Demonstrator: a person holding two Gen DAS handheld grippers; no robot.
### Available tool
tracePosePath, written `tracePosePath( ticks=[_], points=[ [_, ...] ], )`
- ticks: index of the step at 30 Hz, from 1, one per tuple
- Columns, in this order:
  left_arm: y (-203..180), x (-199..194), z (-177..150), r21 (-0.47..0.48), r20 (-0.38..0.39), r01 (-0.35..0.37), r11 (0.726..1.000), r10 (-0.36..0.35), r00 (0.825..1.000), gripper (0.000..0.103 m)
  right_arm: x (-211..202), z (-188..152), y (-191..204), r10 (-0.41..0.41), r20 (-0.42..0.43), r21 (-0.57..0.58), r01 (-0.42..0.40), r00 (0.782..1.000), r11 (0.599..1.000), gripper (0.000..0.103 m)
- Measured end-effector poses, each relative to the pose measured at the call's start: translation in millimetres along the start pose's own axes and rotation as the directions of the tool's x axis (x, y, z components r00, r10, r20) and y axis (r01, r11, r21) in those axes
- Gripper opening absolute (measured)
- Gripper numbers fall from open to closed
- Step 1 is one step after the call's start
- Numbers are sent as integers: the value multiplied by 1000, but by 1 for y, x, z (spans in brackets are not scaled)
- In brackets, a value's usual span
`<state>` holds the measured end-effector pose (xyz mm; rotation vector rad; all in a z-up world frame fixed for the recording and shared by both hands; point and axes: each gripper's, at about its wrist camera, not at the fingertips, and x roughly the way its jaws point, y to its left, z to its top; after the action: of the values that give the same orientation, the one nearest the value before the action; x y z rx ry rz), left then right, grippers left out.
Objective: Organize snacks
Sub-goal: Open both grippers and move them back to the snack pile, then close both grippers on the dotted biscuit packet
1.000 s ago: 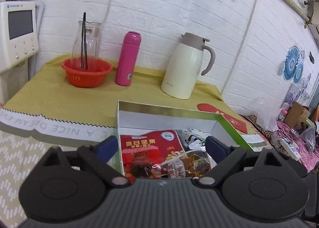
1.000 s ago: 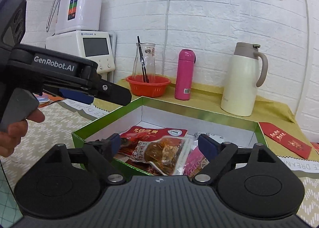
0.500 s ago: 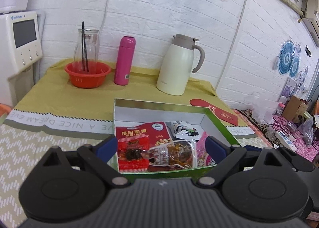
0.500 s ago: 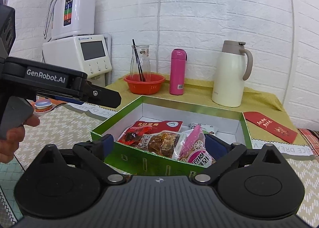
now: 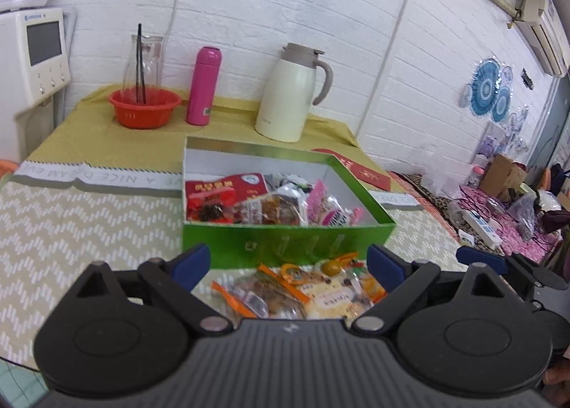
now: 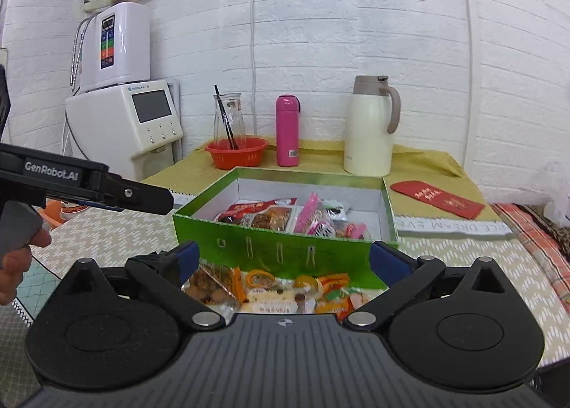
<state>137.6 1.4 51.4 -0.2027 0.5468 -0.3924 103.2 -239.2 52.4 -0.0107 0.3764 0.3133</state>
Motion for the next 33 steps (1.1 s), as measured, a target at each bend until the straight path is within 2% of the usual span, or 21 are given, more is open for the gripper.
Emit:
tracePosePath(
  ticks=[3,5,7,9,12,16,20,22,23,29,31,33],
  points=[
    [-2,6,-24,-9,-66,46,999,-47,997,93,-7,-21,-6,7,-22,27,-6,1000,1000,103],
    [-2,15,-39,-20,-120,67,998,-69,990,93,-3,-34,-5,29,-78,23,-27,997,999,103],
    [1,21,-50,-36,-168,69,997,-74,983,93,4,-42,-1,65,-125,-3,-65,990,998,103],
    [7,24,-56,-54,-195,53,997,-63,979,93,12,-44,6,54,-151,-57,-63,987,996,103],
    [16,18,-56,-63,-191,26,998,-38,981,93,22,-39,13,45,-127,-136,-62,991,989,103],
    [28,10,-52,-95,-164,11,995,-26,986,93,52,-28,15,114,-132,-178,-136,985,975,103],
    [35,7,-50,-114,-167,-6,993,-13,986,93,94,-28,14,89,-226,-220,-140,970,965,103],
    [36,9,-51,-115,-176,-2,993,-18,984,93,105,-36,12,80,-277,-200,-139,958,970,103],
    [36,10,-51,-113,-180,2,994,-23,983,93,101,-40,13,93,-255,-211,-149,962,966,103],
    [27,25,-57,-92,-226,70,993,-89,970,93,60,-54,23,216,-297,-186,-278,930,942,103],
    [21,32,-63,-92,-259,116,989,-136,956,93,45,-60,25,240,-293,-195,-304,925,933,103],
    [15,38,-69,-88,-292,151,985,-171,941,93,30,-64,27,236,-280,-209,-300,930,931,103]
  ],
)
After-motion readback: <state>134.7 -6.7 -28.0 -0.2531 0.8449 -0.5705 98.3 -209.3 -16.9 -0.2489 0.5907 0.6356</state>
